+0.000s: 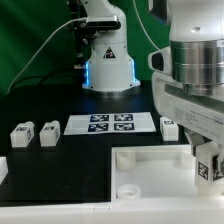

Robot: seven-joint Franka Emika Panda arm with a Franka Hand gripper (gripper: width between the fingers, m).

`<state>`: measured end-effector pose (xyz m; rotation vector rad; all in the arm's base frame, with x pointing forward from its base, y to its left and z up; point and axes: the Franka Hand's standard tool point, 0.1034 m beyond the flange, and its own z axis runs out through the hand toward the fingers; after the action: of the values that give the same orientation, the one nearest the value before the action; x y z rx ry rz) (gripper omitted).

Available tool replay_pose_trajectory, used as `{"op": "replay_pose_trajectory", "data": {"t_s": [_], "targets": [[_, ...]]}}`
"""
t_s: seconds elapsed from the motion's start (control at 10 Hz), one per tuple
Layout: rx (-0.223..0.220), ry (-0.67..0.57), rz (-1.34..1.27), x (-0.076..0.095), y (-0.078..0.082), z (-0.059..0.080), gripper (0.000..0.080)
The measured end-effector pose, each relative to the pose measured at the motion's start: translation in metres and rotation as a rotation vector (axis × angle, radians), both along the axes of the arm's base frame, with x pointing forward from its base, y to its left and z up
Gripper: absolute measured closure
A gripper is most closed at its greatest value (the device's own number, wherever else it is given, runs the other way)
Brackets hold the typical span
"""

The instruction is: Assemble one leg

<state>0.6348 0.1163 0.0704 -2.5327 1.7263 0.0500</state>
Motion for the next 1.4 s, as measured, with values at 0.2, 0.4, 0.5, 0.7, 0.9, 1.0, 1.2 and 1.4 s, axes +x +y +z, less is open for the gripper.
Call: {"op": "replay_pose_trajectory", "data": {"t_s": [0.2, 0.4, 0.5, 0.7, 0.9, 1.0, 1.2, 1.4], "targets": [[0.042, 0.037, -0.401, -0.001, 0.002, 0.0, 0.0507], [0.059, 0.058, -0.697, 0.0, 0.002, 0.001, 0.0505], [0.054, 0.062, -0.745, 0.0, 0.0, 0.001, 0.0504], [0.044, 0.058, -0.719, -0.001, -0.001, 0.001, 0.0502], [0.042, 0.061, -0.706, -0.002, 0.0, -0.001, 0.0502], [0.042, 0.061, -0.703, -0.002, 0.0, -0.001, 0.0291], [0.049, 0.042, -0.694, -0.004, 0.006, 0.003, 0.0176], [0.065, 0.025, -0.68, -0.007, 0.016, 0.022, 0.0151]]}}
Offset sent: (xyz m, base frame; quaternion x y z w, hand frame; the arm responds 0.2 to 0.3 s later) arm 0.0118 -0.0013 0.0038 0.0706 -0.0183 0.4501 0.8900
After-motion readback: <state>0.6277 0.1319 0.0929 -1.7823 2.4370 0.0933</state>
